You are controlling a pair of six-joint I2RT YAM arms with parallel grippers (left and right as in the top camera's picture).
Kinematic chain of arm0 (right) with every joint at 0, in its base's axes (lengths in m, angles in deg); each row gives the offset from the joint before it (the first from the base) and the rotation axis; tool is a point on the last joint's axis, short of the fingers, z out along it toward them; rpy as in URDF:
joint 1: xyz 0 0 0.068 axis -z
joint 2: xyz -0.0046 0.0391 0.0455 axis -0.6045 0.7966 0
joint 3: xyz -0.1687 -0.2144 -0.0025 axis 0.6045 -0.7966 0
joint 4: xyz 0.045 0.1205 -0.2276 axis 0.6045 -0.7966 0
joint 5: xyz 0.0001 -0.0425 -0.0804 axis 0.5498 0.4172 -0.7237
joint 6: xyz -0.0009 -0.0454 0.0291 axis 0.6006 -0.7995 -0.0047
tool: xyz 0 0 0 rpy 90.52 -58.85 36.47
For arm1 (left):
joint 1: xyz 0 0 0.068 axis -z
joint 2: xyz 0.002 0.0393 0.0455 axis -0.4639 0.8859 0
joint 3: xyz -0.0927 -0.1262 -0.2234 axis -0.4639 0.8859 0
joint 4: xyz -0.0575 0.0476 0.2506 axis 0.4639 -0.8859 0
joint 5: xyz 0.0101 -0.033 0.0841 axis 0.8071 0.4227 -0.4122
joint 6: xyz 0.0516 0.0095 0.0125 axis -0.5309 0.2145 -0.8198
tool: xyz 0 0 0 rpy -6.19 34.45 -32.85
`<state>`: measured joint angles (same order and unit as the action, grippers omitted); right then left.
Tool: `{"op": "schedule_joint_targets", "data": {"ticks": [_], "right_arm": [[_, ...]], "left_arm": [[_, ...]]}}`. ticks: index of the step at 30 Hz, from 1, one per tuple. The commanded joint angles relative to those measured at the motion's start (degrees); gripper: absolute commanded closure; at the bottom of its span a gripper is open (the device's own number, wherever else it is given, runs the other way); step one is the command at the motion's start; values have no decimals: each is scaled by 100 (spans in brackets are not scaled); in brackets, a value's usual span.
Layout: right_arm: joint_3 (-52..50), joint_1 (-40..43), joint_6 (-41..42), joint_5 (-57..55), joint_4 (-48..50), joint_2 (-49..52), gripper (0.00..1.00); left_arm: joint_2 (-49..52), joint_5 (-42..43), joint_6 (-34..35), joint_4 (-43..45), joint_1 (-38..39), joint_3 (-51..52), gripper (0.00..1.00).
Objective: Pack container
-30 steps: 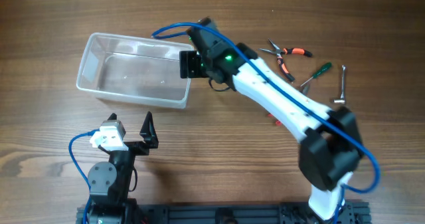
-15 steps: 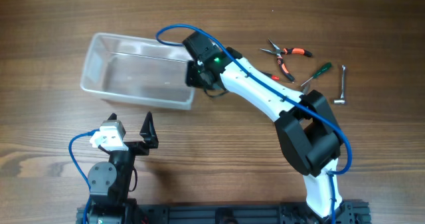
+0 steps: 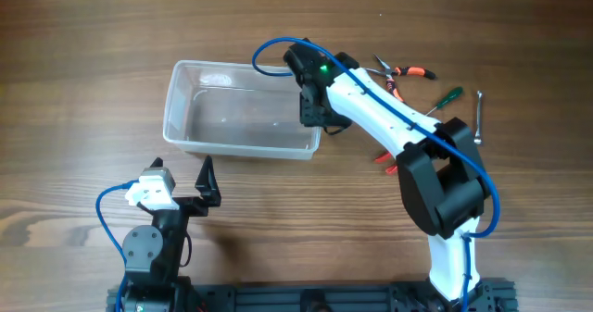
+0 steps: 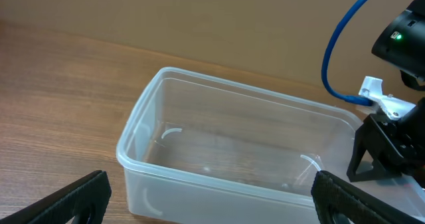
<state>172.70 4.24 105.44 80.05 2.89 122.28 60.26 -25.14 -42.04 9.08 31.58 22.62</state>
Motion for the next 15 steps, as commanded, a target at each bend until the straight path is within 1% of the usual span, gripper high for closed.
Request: {"op": "schedule_joint_targets", "data": {"ticks": [1, 4, 8, 11, 13, 15], "right_arm": [[52, 225, -623, -444, 48, -98, 52], [55, 367, -1147, -435, 146, -101, 51], [61, 529, -1493, -439, 212, -188, 51], [114, 584, -1982, -391, 278, -468, 50], [162, 581, -2190, -354, 387, -828, 45], [221, 581, -2194, -216, 538, -1320, 37]], "left_arm": [[-9, -15, 50, -4, -33, 24, 0], [-9, -15, 50, -4, -33, 24, 0], [-9, -15, 50, -4, -33, 24, 0], [-9, -15, 50, -4, -33, 24, 0], [-9, -15, 50, -4, -33, 24, 0], [-9, -15, 50, -4, -33, 24, 0]]}}
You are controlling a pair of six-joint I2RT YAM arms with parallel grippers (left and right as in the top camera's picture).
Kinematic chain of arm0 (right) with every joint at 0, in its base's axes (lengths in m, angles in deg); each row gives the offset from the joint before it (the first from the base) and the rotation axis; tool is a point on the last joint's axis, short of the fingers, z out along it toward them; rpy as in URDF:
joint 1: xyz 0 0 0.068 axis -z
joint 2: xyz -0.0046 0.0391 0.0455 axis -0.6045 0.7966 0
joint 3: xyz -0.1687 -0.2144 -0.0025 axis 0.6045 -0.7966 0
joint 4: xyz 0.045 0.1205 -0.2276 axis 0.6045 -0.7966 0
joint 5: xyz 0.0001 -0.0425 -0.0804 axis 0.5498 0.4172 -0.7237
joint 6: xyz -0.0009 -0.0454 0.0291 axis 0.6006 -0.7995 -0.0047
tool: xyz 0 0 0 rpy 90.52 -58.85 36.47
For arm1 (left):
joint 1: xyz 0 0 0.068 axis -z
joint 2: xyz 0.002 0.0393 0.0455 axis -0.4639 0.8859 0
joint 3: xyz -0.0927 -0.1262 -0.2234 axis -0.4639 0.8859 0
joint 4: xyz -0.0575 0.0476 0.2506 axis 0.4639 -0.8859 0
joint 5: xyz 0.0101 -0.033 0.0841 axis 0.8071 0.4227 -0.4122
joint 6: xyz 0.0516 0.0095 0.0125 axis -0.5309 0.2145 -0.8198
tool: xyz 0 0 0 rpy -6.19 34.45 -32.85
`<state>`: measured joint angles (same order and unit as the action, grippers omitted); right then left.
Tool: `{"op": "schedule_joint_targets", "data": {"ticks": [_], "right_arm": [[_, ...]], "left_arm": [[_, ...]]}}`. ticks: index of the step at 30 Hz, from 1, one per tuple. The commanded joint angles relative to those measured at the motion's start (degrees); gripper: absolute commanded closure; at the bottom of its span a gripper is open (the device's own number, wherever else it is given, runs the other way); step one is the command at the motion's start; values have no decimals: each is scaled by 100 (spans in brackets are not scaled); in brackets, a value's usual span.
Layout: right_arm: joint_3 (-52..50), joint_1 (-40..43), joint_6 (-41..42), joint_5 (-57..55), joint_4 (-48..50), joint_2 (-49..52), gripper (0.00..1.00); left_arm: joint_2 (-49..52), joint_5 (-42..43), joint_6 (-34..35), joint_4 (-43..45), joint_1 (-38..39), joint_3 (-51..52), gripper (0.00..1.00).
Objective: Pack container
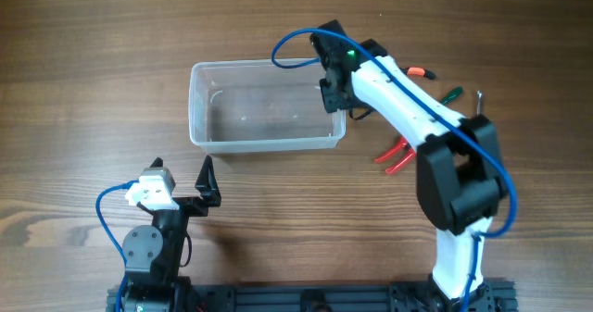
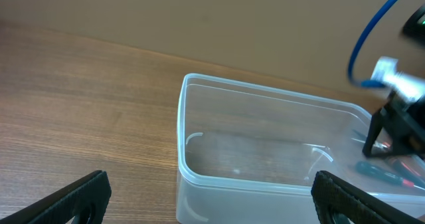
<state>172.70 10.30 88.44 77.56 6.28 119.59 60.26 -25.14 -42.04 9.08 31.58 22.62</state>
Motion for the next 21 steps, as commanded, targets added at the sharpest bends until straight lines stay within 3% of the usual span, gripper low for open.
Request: {"op": "schedule_joint_targets", "data": {"ticks": [1, 2, 5, 7, 12, 15, 17, 21], "right_arm": [[236, -7, -487, 81, 297, -1322, 30], [243, 28, -466, 92, 389, -1644, 19], [243, 308, -238, 11, 573, -2459, 5], [243, 691, 160, -90, 468, -2833, 2], [208, 2149, 1888, -9, -896, -3005, 2], [-81, 2844, 2295, 758, -1532, -2852, 6], [-590, 3075, 2280, 1419, -1683, -2756, 9], [-1488, 3036, 2879, 1620, -1633, -2747, 9]], "left_arm": [[-9, -15, 50, -4, -33, 24, 0], [-9, -15, 50, -4, -33, 24, 0], [-9, -15, 50, -4, -33, 24, 0], [-9, -15, 50, -4, -33, 24, 0], [-9, -15, 50, -4, -33, 24, 0], [-9, -15, 50, -4, -33, 24, 0], [-9, -15, 50, -4, -33, 24, 0], [-9, -15, 50, -4, -33, 24, 0]]}}
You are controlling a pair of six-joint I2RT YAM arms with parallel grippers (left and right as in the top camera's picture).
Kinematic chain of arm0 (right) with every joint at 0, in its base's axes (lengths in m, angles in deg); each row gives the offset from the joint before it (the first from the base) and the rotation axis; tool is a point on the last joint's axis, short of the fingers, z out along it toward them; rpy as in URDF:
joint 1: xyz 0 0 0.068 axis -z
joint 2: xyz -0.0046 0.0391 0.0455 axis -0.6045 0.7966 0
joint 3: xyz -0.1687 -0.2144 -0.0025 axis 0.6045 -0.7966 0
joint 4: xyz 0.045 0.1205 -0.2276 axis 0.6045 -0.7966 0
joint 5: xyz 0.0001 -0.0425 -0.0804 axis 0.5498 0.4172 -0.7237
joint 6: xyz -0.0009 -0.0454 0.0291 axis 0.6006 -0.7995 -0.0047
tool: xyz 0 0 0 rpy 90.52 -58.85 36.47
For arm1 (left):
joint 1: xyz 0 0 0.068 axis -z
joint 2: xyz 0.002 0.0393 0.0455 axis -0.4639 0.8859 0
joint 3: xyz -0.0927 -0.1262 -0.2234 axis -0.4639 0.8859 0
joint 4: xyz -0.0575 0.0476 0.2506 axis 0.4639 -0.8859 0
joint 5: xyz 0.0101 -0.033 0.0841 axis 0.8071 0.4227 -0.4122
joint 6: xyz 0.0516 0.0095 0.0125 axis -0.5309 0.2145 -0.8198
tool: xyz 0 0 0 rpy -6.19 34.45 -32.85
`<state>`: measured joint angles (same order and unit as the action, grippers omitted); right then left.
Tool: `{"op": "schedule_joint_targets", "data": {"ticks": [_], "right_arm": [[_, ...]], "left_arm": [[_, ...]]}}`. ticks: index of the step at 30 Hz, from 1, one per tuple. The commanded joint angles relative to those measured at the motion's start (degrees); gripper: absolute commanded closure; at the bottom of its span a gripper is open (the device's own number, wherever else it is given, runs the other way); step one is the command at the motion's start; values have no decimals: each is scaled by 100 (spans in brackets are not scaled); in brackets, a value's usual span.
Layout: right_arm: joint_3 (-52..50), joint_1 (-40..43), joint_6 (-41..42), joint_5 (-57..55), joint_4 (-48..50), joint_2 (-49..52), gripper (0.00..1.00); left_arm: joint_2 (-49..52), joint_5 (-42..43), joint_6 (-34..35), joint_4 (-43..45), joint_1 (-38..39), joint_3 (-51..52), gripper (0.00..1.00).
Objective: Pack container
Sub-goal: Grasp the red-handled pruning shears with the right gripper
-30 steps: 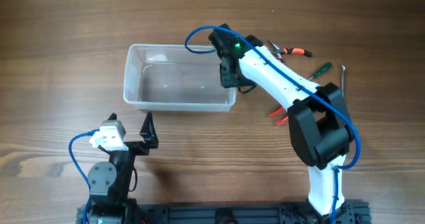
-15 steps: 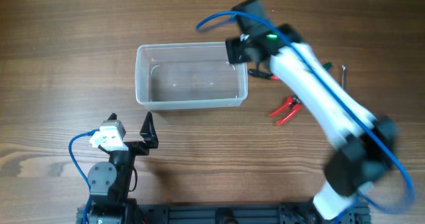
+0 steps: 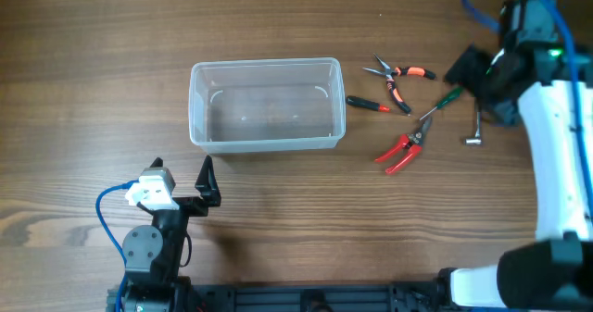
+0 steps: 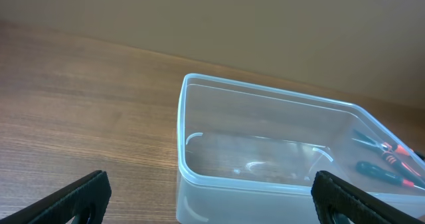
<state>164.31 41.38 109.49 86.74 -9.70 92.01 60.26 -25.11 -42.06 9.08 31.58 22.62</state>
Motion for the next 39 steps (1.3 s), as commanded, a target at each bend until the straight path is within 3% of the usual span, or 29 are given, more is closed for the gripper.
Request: {"op": "schedule_joint_targets", "data": {"ticks": [1, 3, 9, 15, 25, 35, 39], "right_arm": [[-822, -94, 789, 809, 11, 13, 11], [-1386, -201, 824, 1036, 247, 17, 19], [-2767, -645, 1388, 1690, 1266, 17, 27], [-3550, -852, 1956, 1604, 1910, 20, 33], [-3818, -852, 2146, 1405, 2520, 28, 51], [-3818, -852, 2245, 1084, 2649, 776, 51], [-3818, -852, 2240, 1193, 2695, 1172, 63]], "left_arm": [[-9, -17, 52, -4, -33, 24, 0], [-9, -17, 52, -4, -33, 26, 0], [-9, -17, 52, -4, -33, 24, 0], [-9, -17, 52, -4, -33, 24, 0], [-9, -17, 52, -4, -33, 24, 0], [-9, -17, 52, -4, -33, 24, 0], [-9, -17, 52, -4, -33, 24, 0]]}}
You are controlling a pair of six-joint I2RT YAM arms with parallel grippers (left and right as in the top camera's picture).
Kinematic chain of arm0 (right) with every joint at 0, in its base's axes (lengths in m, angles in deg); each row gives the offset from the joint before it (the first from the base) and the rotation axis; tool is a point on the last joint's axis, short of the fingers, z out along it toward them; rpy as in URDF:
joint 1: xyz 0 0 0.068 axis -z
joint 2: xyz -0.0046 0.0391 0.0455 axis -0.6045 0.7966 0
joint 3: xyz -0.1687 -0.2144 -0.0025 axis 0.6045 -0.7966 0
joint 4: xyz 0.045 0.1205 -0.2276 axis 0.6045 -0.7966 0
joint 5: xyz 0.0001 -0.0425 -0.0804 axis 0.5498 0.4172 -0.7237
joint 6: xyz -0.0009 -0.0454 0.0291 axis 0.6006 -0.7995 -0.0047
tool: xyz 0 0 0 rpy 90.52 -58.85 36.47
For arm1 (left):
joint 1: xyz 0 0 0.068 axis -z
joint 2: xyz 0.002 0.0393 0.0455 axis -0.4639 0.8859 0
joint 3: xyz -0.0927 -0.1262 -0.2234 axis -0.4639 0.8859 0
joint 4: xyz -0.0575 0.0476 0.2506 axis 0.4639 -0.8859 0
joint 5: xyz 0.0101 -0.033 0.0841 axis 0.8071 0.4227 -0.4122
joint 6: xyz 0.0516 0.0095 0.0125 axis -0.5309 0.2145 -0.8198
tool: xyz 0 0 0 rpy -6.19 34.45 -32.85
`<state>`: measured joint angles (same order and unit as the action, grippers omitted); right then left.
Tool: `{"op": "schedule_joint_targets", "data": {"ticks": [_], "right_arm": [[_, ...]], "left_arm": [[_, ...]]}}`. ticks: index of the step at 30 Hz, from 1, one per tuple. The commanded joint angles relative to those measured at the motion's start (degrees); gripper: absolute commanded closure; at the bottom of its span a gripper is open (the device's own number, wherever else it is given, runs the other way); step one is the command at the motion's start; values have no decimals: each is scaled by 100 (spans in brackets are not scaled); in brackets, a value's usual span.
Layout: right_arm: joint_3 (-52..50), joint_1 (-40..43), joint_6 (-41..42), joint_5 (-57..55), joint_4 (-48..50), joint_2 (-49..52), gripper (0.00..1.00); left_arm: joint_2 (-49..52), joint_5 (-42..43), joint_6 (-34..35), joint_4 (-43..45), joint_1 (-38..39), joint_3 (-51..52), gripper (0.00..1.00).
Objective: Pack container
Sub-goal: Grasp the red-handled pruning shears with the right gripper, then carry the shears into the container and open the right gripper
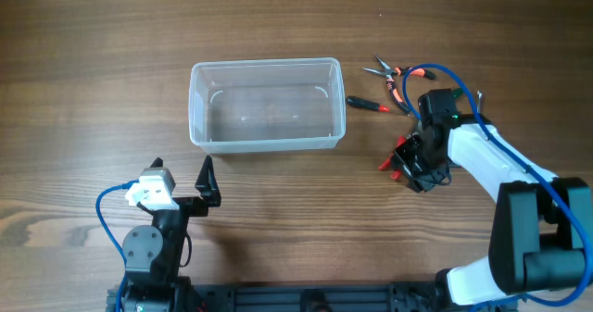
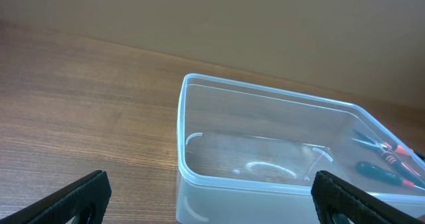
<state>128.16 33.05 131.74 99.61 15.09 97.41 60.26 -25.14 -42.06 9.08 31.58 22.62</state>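
Observation:
The clear plastic container (image 1: 266, 64) stands empty left of the table's middle; its rim (image 2: 265, 94) fills the left wrist view. To its right lie orange-handled pliers (image 1: 400, 74), a small black-and-red screwdriver (image 1: 366, 104) and red-handled cutters (image 1: 385, 165). My right gripper (image 1: 412, 164) is down on the cutters and covers most of them; how its jaws stand is hidden. My left gripper (image 1: 182, 175) rests open near the front edge, facing the container, with nothing between its fingers (image 2: 86, 196).
The pliers (image 2: 382, 146) and screwdriver (image 2: 382, 173) show through the container's far wall. A blue cable (image 1: 454, 76) loops above the right arm. Other tools farther right are mostly hidden by that arm.
My right gripper was at the far right back, near the green screwdriver; it is now lower and further left, on the red-handled cutters. The container and left gripper have not moved.
The container first lay skewed further left with my right gripper at its right rim. Then it stood squared and further right, the gripper still at its end. After that the gripper was away at the far right, and now it is at the red cutters.

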Motion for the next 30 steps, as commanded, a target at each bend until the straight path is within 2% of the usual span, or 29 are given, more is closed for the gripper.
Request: {"op": "schedule_joint_targets", "data": {"ticks": [1, 4, 7, 9, 12, 20, 24, 25, 30], "right_arm": [[-203, -20, 13, -96, 221, 686, 69], [-192, -20, -129, -98, 367, 693, 79], [31, -20, -647, -61, 505, 614, 79], [323, -20, -1038, 42, 409, 461, 83], [938, -57, -1497, 107, 144, 50, 96], [2378, -964, -2999, 254, 428, -1165, 96], [2660, -1757, -4406, 404, 898, -1379, 96], [2660, -2033, -5077, 564, 1040, -1379, 96], [2658, -2726, -7359, 549, 1102, -992, 96]], "left_arm": [[-9, -15, 50, -4, -33, 26, 0], [-9, -15, 52, -4, -33, 24, 0], [-9, -15, 52, -4, -33, 24, 0], [-9, -15, 52, -4, -33, 26, 0], [-9, -15, 52, -4, -33, 24, 0], [-9, -15, 52, -4, -33, 26, 0], [-9, -15, 52, -4, -33, 24, 0], [-9, -15, 52, -4, -33, 24, 0], [-9, -15, 52, -4, -33, 24, 0]]}}
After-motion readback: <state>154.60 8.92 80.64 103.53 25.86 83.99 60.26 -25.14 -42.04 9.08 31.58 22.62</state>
